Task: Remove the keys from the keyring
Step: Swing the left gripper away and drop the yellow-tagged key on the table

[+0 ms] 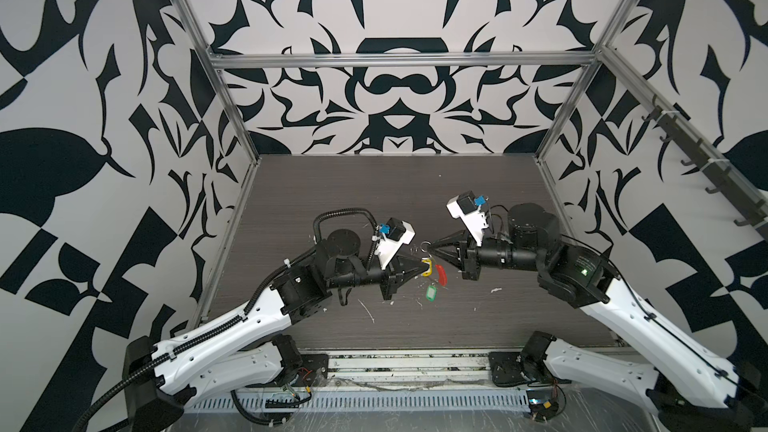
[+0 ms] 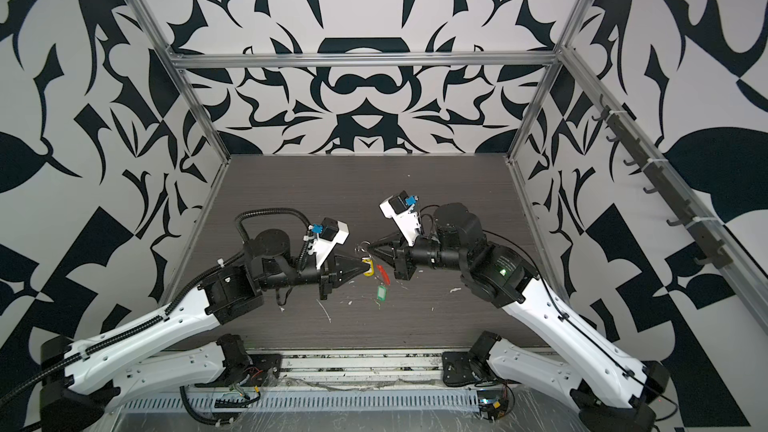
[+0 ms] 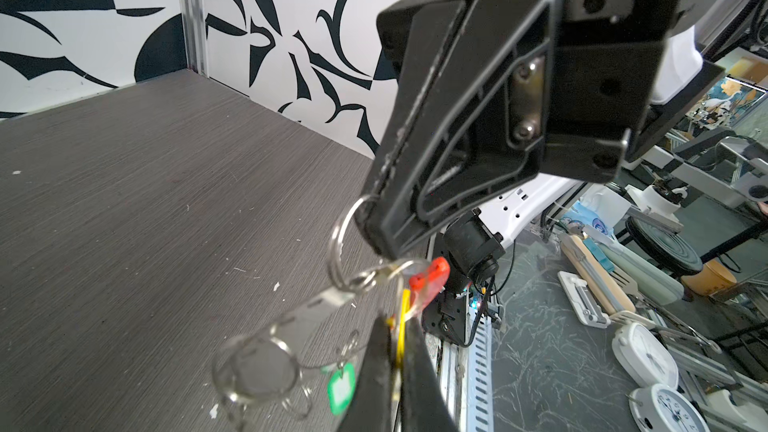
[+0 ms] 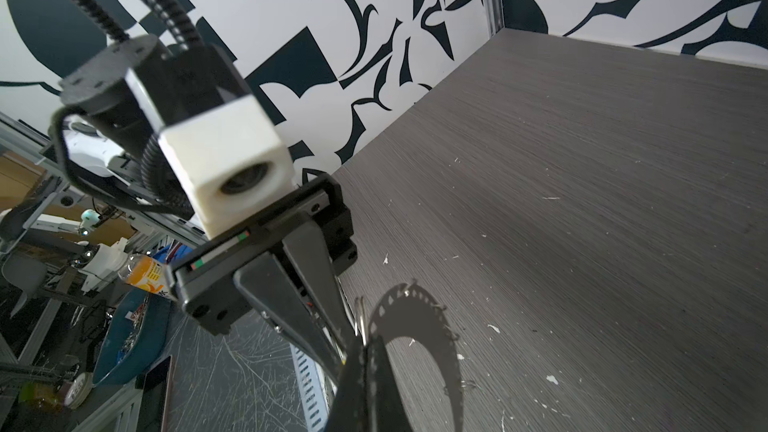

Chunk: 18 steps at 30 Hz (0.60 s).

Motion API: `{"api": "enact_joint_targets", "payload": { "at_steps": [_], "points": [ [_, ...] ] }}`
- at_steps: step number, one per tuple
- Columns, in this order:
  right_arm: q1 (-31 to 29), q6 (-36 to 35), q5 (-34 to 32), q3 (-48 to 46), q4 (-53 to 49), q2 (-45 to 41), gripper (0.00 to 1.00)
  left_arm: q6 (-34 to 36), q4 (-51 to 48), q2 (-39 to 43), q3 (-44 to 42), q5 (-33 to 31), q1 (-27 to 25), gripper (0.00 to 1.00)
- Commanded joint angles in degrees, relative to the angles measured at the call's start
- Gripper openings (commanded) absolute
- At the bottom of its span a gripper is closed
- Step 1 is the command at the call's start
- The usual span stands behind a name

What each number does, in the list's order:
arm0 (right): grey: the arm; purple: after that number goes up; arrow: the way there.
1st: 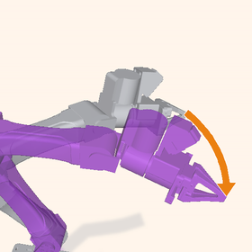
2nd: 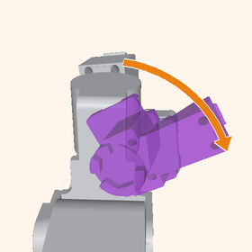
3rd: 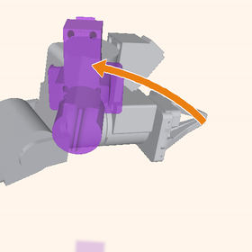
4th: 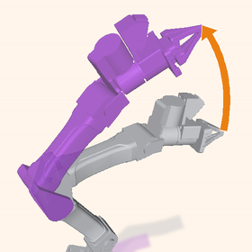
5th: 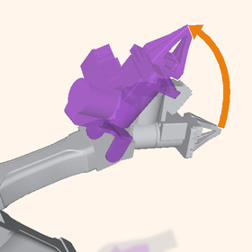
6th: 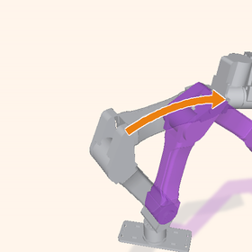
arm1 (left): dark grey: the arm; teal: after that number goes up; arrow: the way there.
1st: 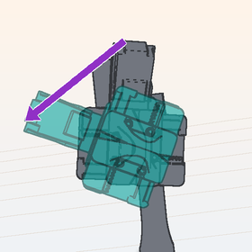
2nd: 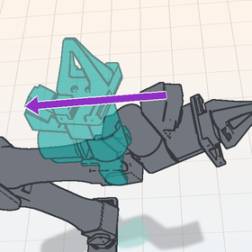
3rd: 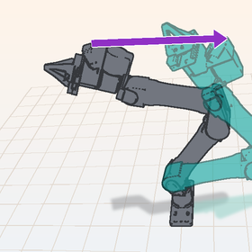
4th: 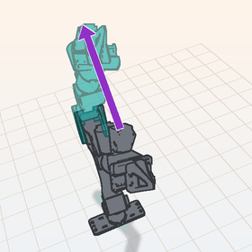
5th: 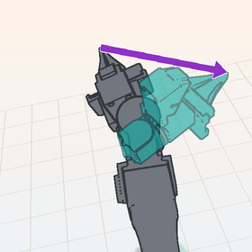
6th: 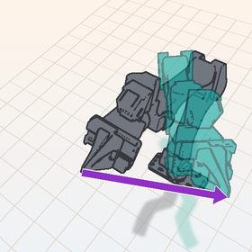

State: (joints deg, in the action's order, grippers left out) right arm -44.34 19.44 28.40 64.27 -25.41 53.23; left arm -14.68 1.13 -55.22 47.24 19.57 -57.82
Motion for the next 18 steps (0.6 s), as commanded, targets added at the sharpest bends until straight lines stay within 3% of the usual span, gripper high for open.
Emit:
{"api": "enact_joint_targets", "payload": {
  "at_steps": [1, 6, 11, 18],
  "points": [
    [-0.03, 1.61, 1.48, 0.15, 6.86, -0.54, 0.0, -0.46, 1.75, -0.65, -0.14, 0.35, 0.08, 0.0],
    [-0.05, 2.27, 1.35, 0.11, 7.89, -0.69, 0.0, -0.22, 1.69, -0.94, -0.14, -1.29, 0.09, 0.0],
    [-0.05, 1.87, -3.73, -0.19, 5.47, -2.22, 0.0, -0.63, 0.49, 0.29, -0.52, -2.87, 0.08, 0.0],
    [-0.05, 0.86, -13.15, -3.53, 1.36, -5.42, 0.0, -2.74, -2.15, 5.32, -4.61, -12.82, 0.08, 0.0]
  ]
}}
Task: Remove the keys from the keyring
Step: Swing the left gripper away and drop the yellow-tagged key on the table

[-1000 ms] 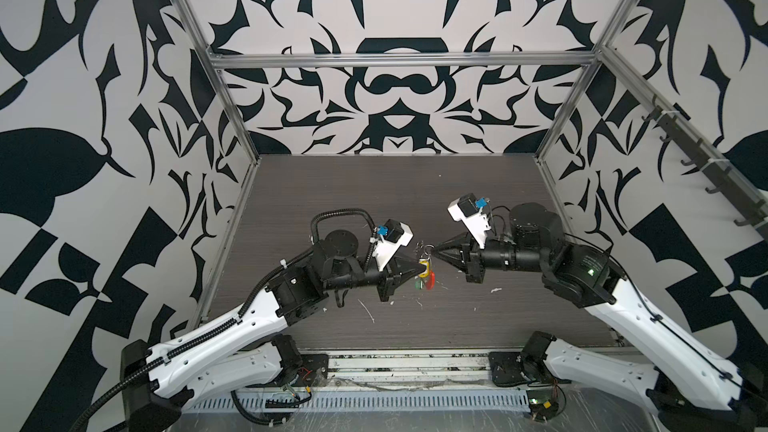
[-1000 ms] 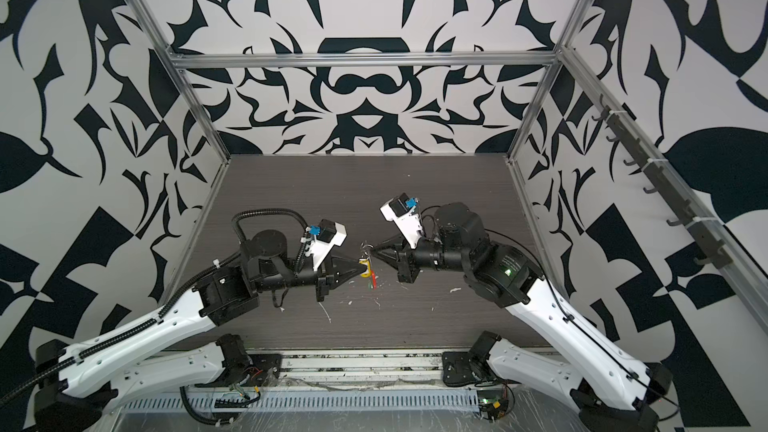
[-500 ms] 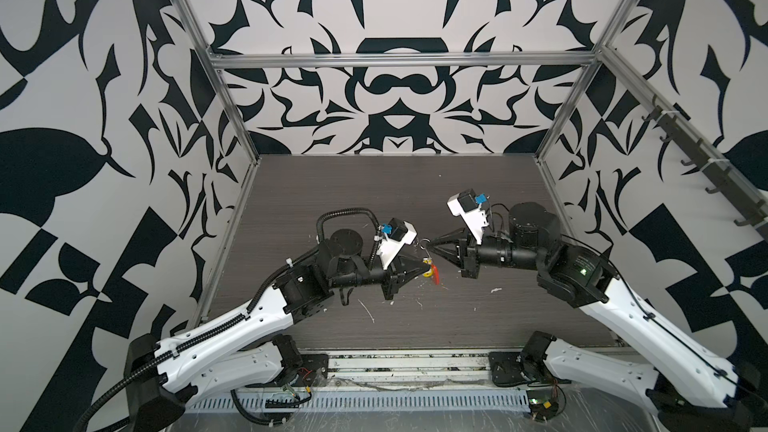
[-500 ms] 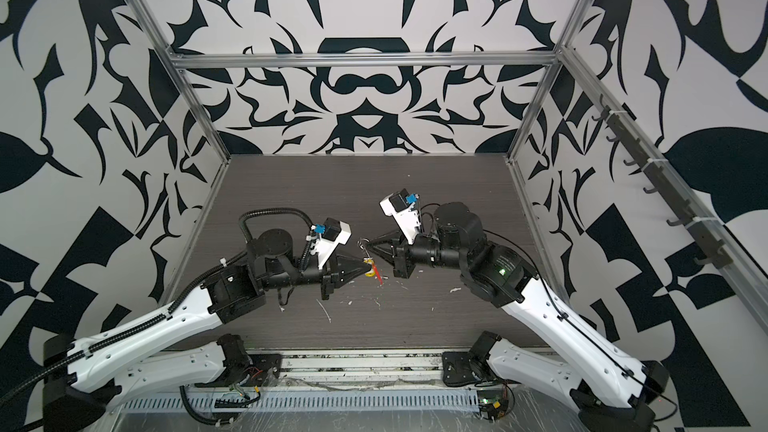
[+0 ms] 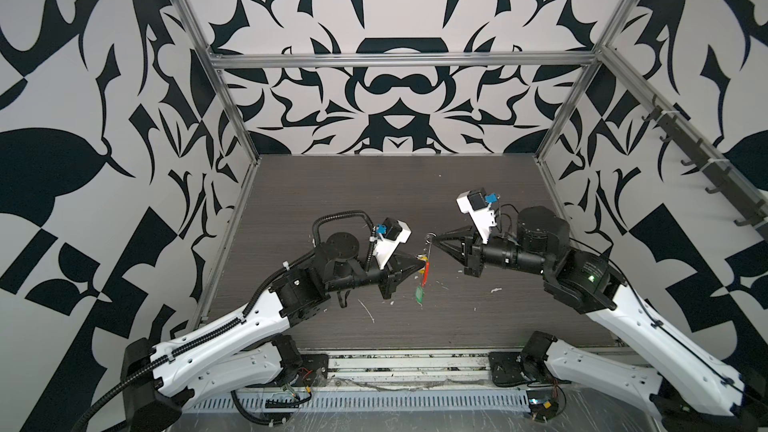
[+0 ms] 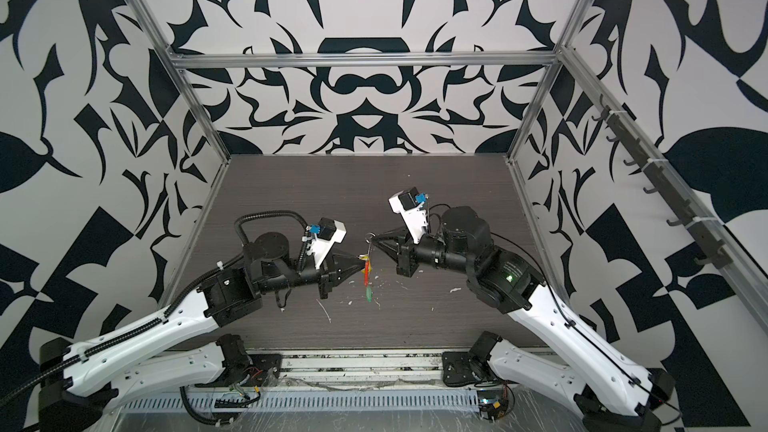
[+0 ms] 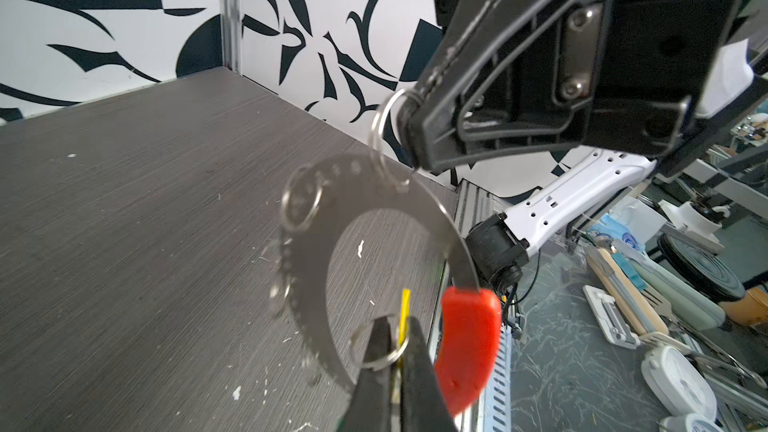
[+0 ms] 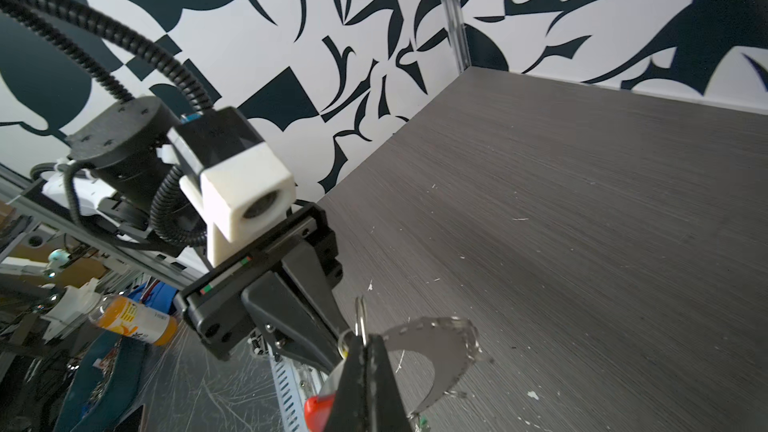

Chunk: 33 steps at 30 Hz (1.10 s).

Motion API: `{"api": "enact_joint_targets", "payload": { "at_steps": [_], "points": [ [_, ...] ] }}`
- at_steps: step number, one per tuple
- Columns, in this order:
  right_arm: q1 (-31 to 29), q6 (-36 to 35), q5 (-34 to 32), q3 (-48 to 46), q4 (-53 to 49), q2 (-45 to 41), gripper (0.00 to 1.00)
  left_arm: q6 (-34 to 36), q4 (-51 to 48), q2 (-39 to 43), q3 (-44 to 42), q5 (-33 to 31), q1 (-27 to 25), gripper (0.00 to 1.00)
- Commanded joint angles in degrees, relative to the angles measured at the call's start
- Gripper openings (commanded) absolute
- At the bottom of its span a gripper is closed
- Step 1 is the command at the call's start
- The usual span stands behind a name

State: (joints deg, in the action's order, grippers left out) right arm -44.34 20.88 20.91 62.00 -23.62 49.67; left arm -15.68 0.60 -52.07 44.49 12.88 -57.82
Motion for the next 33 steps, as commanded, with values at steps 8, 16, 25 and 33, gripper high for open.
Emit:
{"api": "enact_joint_targets", "payload": {
  "at_steps": [8, 16, 25, 33],
  "points": [
    [-0.05, 0.11, -8.59, -6.52, -0.75, -4.35, 0.0, -7.62, -5.42, -1.07, -5.18, -17.47, 5.93, 0.0],
    [-0.04, 0.89, -9.56, -8.97, -0.93, -4.93, 0.0, -19.97, 2.54, -14.56, -9.46, -2.93, 24.69, 0.0],
    [-0.04, 1.11, -8.28, -9.79, -0.15, -4.76, 0.0, -27.62, 6.54, -30.36, -10.37, -0.63, 28.74, 0.0],
    [-0.04, 1.59, -7.55, -9.71, 0.42, -4.43, 0.0, -30.46, 12.27, -36.1, -13.07, -0.33, 30.29, 0.49]
  ]
}}
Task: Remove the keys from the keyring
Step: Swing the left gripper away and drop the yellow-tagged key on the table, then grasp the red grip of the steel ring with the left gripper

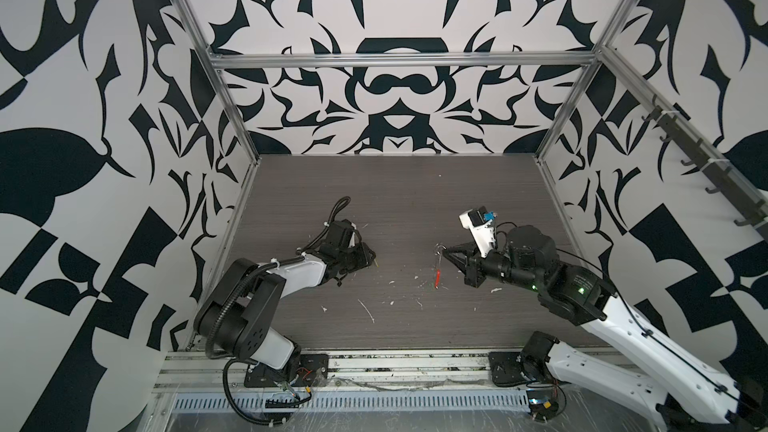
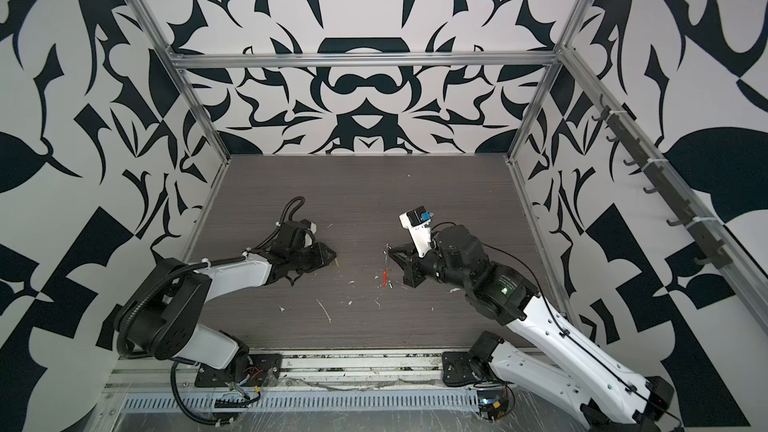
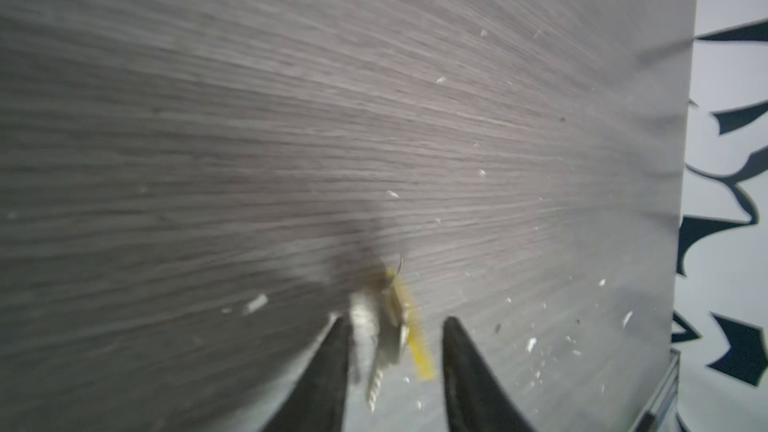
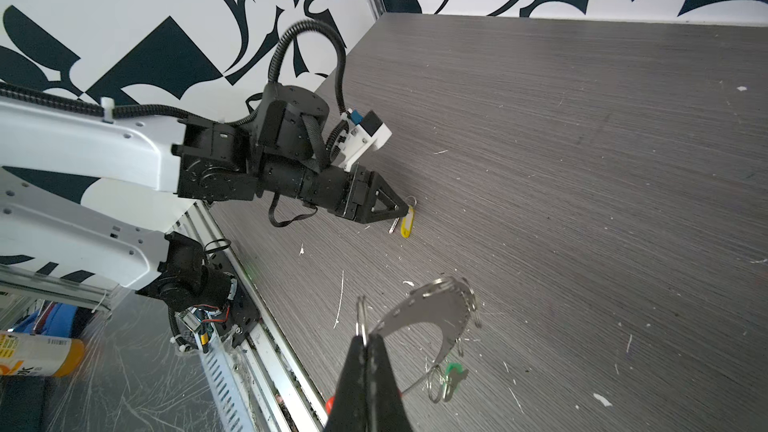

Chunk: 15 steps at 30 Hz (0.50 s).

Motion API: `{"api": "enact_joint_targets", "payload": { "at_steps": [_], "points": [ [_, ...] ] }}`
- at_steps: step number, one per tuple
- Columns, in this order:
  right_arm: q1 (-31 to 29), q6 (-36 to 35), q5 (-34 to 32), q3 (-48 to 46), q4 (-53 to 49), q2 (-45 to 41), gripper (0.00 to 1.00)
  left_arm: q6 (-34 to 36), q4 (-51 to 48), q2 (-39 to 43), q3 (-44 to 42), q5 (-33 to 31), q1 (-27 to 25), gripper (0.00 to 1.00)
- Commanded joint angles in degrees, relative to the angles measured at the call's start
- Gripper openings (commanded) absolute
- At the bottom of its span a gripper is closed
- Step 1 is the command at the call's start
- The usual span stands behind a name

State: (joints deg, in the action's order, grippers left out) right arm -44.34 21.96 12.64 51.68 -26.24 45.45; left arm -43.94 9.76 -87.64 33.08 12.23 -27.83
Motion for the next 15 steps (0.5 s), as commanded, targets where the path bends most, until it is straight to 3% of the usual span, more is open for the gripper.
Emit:
{"api": "enact_joint_targets", "payload": {
  "at_steps": [1, 7, 15],
  "points": [
    [-0.01, 0.61, 0.74, 0.74, 3.04, -0.23, 0.0, -2.28, 3.48, -0.27, -1.87, 0.31, 0.32, 0.51],
    [-0.04, 1.04, 0.88, 1.05, 3.56, -0.36, 0.0, -2.07, 1.97, 5.98, -2.07, 0.05, 0.39, 0.57],
    [-0.05, 2.72, 0.1, 1.05, 5.03, 0.16, 0.0, 0.08, -2.27, 25.4, -0.86, 0.47, -2.15, 0.59]
  ]
}}
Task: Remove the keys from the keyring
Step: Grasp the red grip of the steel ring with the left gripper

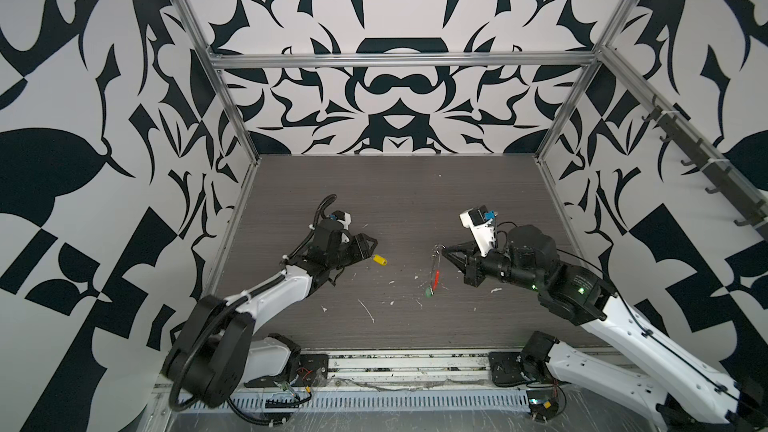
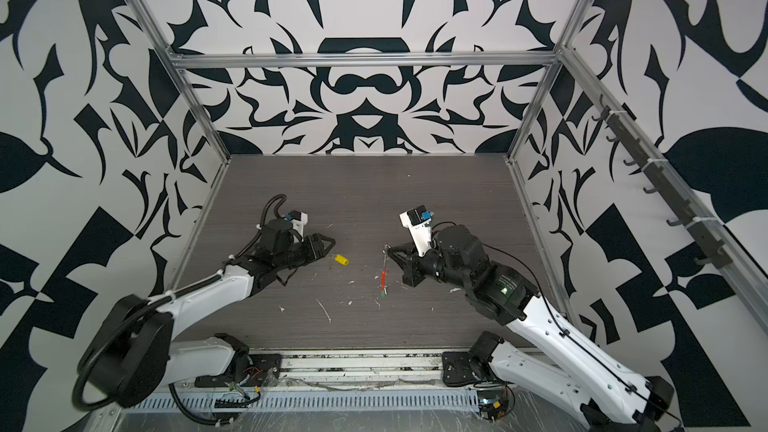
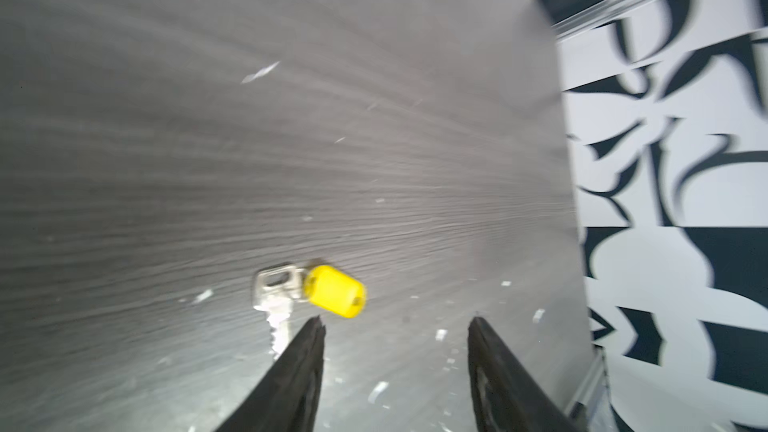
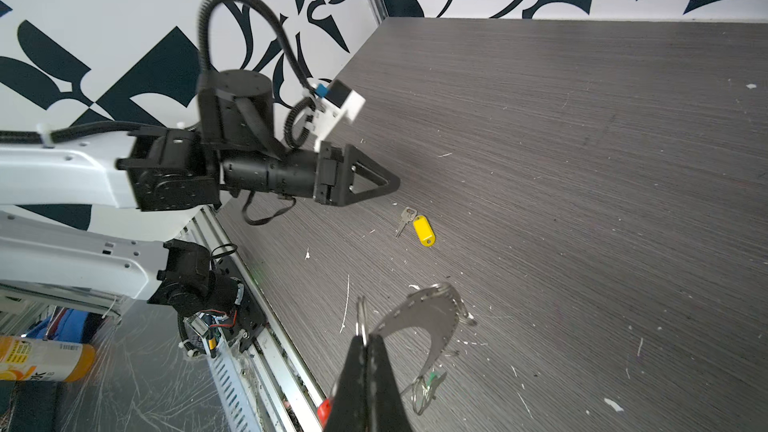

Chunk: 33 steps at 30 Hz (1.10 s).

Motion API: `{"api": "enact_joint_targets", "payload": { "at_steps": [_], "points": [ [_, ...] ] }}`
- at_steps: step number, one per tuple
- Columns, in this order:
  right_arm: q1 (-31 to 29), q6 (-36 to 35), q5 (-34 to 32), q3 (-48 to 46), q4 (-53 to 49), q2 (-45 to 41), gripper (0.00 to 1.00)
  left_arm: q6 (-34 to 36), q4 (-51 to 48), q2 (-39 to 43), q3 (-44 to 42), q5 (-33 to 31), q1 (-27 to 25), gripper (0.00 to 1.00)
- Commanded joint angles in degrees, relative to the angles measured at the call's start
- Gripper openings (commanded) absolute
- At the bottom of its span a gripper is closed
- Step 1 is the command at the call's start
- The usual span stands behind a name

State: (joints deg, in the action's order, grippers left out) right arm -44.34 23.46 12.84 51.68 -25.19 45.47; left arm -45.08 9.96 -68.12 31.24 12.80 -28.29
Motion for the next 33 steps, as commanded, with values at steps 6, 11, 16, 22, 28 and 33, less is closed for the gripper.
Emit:
{"api": "enact_joint_targets", "payload": {
  "at_steps": [6, 11, 16, 22, 28, 33],
  "points": [
    [-0.14, 3.49, -3.38, 1.05, 6.46, 1.34, 0.0, 11.72, -5.89, 19.9, 4.09, -12.16, -17.27, 0.61],
    [-0.4, 4.31, -4.13, 1.39, 8.88, 3.45, 0.0, 15.76, -5.96, 18.5, 7.77, -11.98, -24.7, 0.62],
    [-0.58, 5.17, -4.47, 1.91, 10.31, 4.71, 0.0, 22.07, -9.71, 13.13, 12.67, -18.06, -32.07, 0.61],
    [-0.92, 6.06, -4.06, 2.32, 11.28, 5.14, 0.0, 24.12, -10.66, 9.99, 14.46, -19.22, -33.8, 0.61],
    [-1.17, 6.42, -3.67, 2.42, 11.74, 5.06, 0.0, 24.94, -10.75, 7.93, 14.9, -19.2, -33.94, 0.54],
    [-1.28, 6.6, -3.44, 2.72, 11.74, 5.15, 0.0, 24.91, -10.49, 6.45, 15.16, -19.12, -33.94, 0.44]
  ]
}}
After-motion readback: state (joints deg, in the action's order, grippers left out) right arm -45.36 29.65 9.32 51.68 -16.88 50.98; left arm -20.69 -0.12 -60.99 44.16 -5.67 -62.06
